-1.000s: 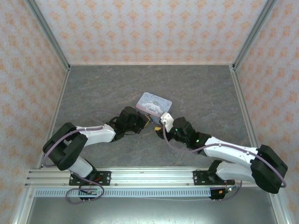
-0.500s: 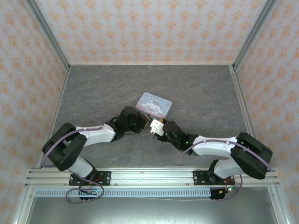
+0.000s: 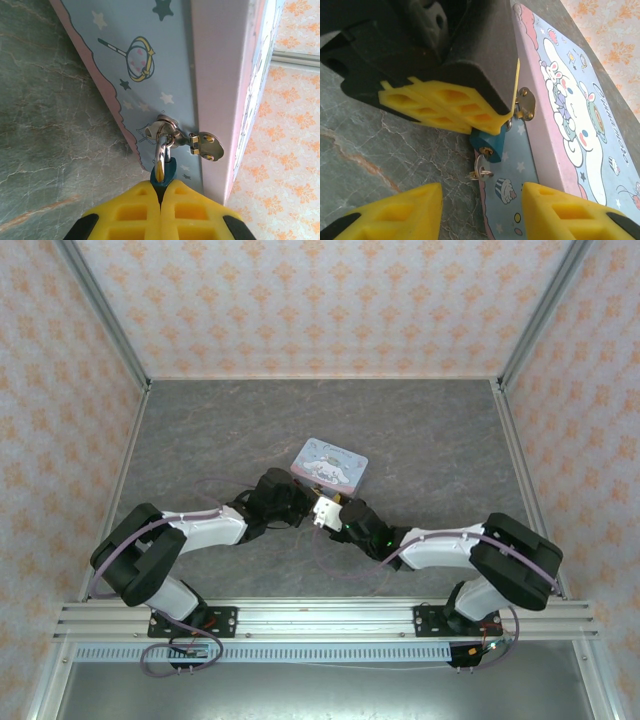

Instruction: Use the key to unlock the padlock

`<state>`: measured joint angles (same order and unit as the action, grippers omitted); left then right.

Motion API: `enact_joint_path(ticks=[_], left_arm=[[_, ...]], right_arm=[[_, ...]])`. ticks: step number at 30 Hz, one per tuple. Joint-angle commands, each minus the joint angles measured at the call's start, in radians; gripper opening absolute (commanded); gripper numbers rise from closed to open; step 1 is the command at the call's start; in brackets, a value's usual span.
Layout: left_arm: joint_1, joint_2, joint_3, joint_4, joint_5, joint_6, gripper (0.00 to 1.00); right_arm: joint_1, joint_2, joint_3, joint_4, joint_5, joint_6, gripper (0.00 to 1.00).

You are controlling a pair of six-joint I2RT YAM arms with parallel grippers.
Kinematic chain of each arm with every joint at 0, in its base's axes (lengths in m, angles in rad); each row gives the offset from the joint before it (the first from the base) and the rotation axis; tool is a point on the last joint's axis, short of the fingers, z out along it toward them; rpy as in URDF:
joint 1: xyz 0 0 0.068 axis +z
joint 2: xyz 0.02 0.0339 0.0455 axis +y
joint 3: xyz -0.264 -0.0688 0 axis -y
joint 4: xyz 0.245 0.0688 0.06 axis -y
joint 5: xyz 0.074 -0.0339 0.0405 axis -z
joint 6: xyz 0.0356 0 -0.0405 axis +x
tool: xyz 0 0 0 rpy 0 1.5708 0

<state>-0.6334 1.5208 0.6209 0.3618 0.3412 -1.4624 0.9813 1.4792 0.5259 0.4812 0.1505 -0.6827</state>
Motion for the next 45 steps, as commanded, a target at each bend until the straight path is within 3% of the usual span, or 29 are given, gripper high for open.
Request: enact_joint_path(ticks=[1,6,16,22,34,45], left_arm=[[-0.009,-0.027,0.036,0.002,0.013,-0.006,0.0],[-0.011,-0.028,0.037,-0.001,0.014,-0.006,0.0],[-0.012,-0.03,0.036,-0.004,0.014,-0.004,0.0],[-0.012,-0.024,0.034,-0.006,0.014,-0.001,0.0],[-0.02,-0.009,0.037,-0.003,0.014,0.001,0.0],[-0.031,0.013,0.036,0.001,0.011,-0.001,0.0]], right_arm=[[0.007,0.035,0.034,0.063,0.027,-0.002,0.45],[0.008,0.069,0.049,0.09,0.039,0.003,0.4],[0.004,0.096,0.062,0.071,0.072,0.02,0.0],[-0.018,0.07,0.048,0.066,0.036,0.082,0.0],[-0.126,0.058,0.063,0.03,-0.277,0.351,0.0],[-0.194,0.072,0.043,0.078,-0.382,0.493,0.0]])
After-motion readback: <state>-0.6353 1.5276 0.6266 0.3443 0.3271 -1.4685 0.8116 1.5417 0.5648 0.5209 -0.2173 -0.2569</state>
